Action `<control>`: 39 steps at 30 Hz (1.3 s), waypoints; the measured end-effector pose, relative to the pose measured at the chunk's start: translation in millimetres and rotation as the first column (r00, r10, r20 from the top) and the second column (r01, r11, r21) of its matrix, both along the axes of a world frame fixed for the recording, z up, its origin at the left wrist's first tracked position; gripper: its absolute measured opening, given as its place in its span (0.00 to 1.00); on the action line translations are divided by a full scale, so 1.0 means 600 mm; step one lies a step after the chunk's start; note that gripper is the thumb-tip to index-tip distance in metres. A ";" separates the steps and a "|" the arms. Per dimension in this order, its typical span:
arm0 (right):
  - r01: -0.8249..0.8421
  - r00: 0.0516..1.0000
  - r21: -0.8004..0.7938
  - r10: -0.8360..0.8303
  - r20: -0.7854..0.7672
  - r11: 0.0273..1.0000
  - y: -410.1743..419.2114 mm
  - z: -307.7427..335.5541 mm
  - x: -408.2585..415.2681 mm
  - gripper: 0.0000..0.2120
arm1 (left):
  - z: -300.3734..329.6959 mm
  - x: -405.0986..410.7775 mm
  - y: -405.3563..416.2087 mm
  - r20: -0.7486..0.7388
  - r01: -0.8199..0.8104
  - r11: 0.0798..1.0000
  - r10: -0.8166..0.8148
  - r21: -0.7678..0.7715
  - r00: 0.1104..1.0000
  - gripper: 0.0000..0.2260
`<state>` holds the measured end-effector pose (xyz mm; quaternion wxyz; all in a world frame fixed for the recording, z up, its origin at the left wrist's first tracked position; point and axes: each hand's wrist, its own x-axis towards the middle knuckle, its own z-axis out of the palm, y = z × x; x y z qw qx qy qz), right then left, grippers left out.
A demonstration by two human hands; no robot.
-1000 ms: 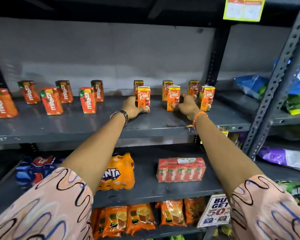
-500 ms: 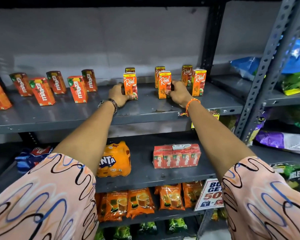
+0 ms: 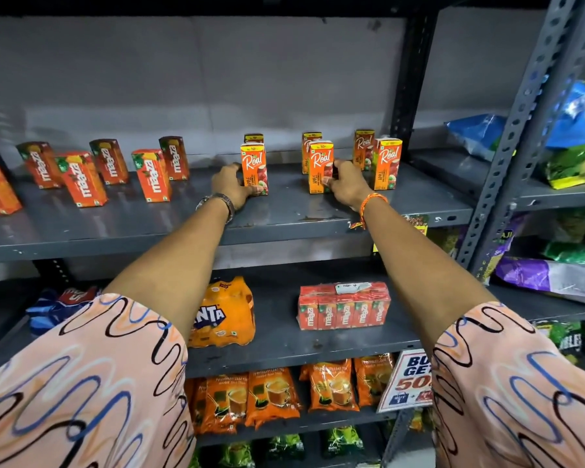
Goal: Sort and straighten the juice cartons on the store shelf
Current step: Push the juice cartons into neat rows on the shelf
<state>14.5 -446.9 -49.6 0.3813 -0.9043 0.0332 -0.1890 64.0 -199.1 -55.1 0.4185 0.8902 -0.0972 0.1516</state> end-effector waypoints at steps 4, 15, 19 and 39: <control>0.013 1.000 -0.031 -0.013 0.003 0.999 0.000 0.003 -0.001 0.20 | 0.001 -0.002 0.000 0.011 0.018 1.000 -0.018 0.008 1.000 0.26; 0.034 0.999 -0.030 -0.036 -0.038 0.999 0.003 0.007 -0.005 0.19 | -0.001 -0.003 0.002 -0.042 0.033 0.999 -0.033 0.004 0.999 0.27; 0.040 0.999 -0.030 -0.041 -0.033 0.999 0.005 0.007 -0.009 0.19 | 0.004 -0.006 0.004 -0.083 0.030 1.000 -0.030 0.006 0.996 0.32; 0.612 0.745 0.355 -0.665 0.040 0.707 -0.049 0.035 -0.034 0.47 | -0.071 -0.209 0.055 0.250 -0.108 0.709 -0.098 0.697 0.963 0.38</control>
